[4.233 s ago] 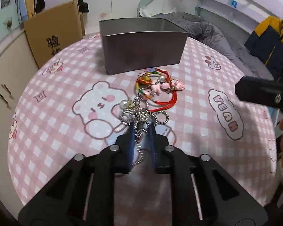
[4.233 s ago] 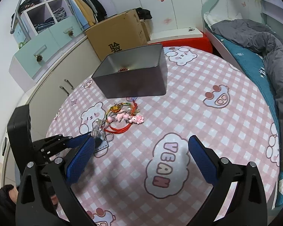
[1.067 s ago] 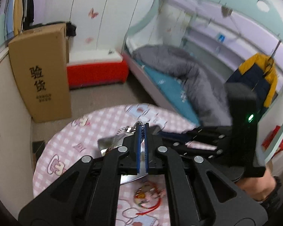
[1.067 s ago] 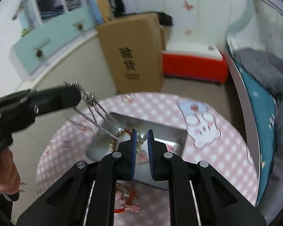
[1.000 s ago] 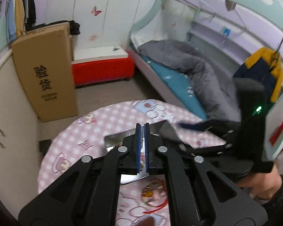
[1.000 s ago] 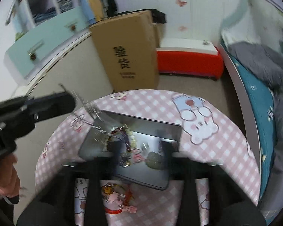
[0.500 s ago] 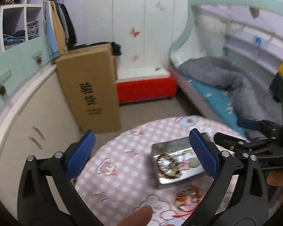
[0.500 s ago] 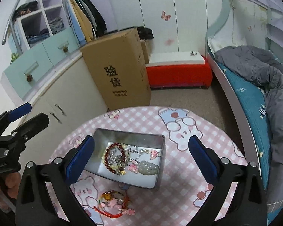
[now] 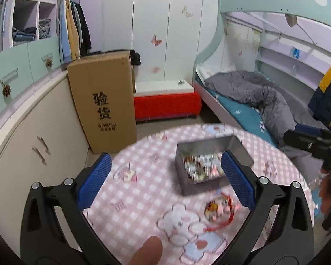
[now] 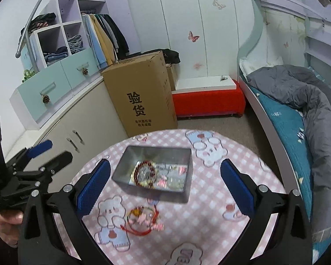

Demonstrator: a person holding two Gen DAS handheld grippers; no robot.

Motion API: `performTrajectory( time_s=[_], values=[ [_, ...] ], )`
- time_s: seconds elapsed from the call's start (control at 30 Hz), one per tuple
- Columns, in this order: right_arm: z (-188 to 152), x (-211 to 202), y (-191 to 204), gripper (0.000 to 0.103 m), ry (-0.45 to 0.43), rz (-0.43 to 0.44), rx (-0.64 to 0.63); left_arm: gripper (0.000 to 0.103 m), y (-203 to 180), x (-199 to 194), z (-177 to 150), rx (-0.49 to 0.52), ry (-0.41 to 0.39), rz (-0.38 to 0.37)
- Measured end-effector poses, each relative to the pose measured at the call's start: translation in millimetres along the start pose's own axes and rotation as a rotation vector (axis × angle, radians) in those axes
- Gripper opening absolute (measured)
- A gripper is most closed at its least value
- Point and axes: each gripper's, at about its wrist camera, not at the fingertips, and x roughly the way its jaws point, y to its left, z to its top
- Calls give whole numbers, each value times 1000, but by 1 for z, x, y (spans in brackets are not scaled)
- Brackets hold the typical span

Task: Organize jewelry
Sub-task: 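Move both tools back to the red cord charms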

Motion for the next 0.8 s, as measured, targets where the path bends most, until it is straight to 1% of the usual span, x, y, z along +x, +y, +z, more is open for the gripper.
performTrajectory(
  time_s=[0.07, 0.17, 0.27, 0.3, 0.33, 0.4, 0.53, 0.63, 0.8],
  values=[
    [-10, -4, 0, 96, -2, -13, 6, 97, 2, -3, -11, -6, 23, 0],
    [-26, -14, 1, 96, -31, -28, 25, 97, 3, -4, -26, -26, 61, -18],
    [-43, -12, -3, 96, -30, -37, 39, 97, -1, -3, -39, 0, 93, 2],
    [-47, -9, -5, 96, -16, -38, 46, 97, -2, -3, -43, 7, 93, 7],
    [-53, -4, -7, 96, 24, -36, 62, 97, -4, -3, -48, 12, 99, 2],
    [-64, -1, -10, 96, 62, -23, 82, 97, -6, 0, -52, 10, 116, -4],
    [-78, 5, -10, 96, 110, -63, 73, 97, -11, 13, -65, 13, 194, -24],
    [-89, 8, -14, 96, 140, -66, 93, 97, -16, 20, -73, 16, 217, -50],
    [-101, 7, -18, 96, 160, -64, 93, 97, -27, 31, -75, 51, 244, -64]
  ],
)
